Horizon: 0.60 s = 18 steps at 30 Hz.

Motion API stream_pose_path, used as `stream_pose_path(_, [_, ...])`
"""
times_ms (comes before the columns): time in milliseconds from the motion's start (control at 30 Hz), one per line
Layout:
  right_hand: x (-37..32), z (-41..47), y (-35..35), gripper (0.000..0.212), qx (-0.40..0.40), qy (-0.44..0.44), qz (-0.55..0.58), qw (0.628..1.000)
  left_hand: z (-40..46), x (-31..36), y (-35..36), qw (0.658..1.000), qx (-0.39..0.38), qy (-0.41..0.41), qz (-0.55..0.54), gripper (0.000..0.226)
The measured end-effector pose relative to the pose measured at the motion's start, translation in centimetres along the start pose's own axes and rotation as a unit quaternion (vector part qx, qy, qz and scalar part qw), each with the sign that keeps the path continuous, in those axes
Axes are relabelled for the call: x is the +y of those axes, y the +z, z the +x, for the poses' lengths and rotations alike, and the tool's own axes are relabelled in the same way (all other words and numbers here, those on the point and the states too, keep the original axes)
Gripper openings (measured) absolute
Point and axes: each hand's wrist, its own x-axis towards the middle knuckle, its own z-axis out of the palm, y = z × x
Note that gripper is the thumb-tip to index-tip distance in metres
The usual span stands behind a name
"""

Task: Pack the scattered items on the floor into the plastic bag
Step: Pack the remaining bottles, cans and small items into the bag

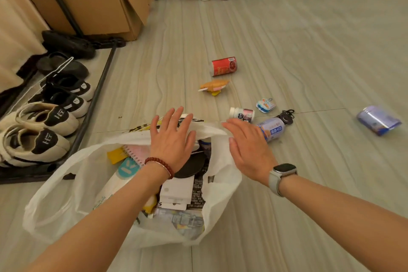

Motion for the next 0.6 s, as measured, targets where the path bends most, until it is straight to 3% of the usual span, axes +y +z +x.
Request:
stream_pose_path(100, [3.6, 0.9, -0.6, 0.044, -0.012, 0.177, 0.000, 0.984, 3.3, 2.7, 0.4, 0.997, 0.004, -0.030, -0.076, 0.044])
stream_pose_path(200, [7.3, 0.2, -0.2, 0.041, -0.113, 0.289, -0.061, 0.949, 5.8, 5.5, 1.7, 0.994, -0.030, -0.017, -0.100, 0.044])
stream_pose_path(300, [9.9, -0.2, 0.1, 0.049, -0.170, 0.285, -0.104, 0.937, 7.5, 8.0, 3.7, 0.991, -0.107, 0.028, -0.081, 0.048])
stream_pose_path(433, [12.7, 1.0, -0.1, 0.064, -0.178, 0.294, -0.098, 0.934, 9.4, 10.7, 6.4, 0.978, -0.183, 0.081, -0.049, 0.049])
stream_pose_path(600, [15.3, 2.8, 1.7, 0.077, -0.210, 0.298, -0.083, 0.927, 11.3, 11.8, 10.4, 0.965, -0.248, 0.080, -0.038, 0.053])
